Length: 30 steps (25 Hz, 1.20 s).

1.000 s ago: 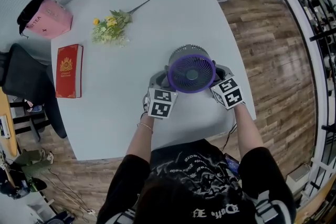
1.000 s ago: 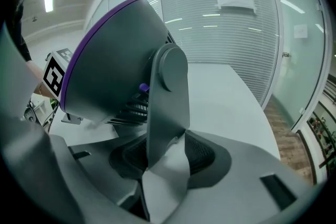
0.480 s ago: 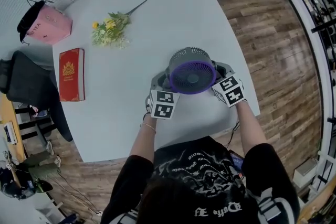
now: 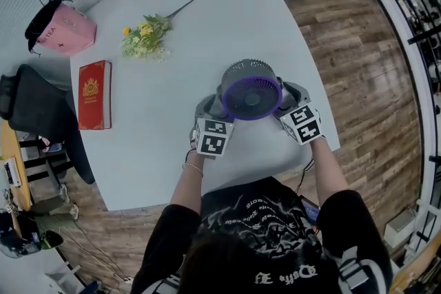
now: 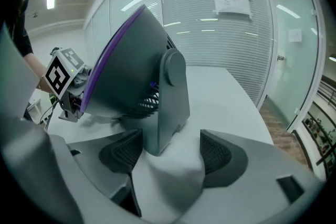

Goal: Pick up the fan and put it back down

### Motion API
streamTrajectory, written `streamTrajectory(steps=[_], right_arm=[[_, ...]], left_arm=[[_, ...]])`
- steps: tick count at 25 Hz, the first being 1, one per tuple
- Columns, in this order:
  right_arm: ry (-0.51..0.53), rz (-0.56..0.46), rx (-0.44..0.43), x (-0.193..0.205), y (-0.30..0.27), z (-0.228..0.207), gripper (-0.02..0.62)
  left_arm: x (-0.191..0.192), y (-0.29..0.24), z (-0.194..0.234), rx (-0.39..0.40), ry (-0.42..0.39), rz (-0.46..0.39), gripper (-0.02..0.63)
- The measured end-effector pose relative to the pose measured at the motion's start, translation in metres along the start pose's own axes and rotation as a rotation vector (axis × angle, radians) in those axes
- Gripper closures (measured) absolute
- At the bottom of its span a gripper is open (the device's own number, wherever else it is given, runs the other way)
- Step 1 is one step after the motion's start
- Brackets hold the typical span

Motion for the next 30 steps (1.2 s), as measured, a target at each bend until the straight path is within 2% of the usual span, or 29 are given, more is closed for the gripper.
streamTrajectory(steps=[4, 9, 12, 20, 30], right_arm=[[-0.036, -0.018, 0.010, 0.005, 0.014, 0.009, 0.247], [-0.080, -0.046, 0.023, 0.010, 0.035, 0.026, 0.232], [-0.061, -0.065, 0.034, 0.010, 0.051, 0.037, 0.232], [-0.065, -0.152, 0.062, 0.006, 0.100, 0.069, 0.232], [0.024, -0.200, 0.042, 0.003, 0.130, 0.105, 0.232]], left_arm=[[0.013, 0.012, -0.009, 0.013, -0.017, 0.019, 0.308], [0.024, 0.034, -0.023, 0.026, -0.006, -0.026, 0.304], [0.029, 0.048, -0.031, 0.027, -0.016, -0.061, 0.302], [0.049, 0.096, -0.055, 0.029, 0.035, -0.132, 0.302], [0.057, 0.142, -0.081, -0.009, 0.126, -0.293, 0.302]])
Point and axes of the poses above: the fingertips, and each gripper's own axes: y backward along the fingers, z to its left, x out of its underside, the point moved 2 cm from there along y, backward along the fingers, and after that the axes turned 10 degrees about y, right-handed, at the moved point
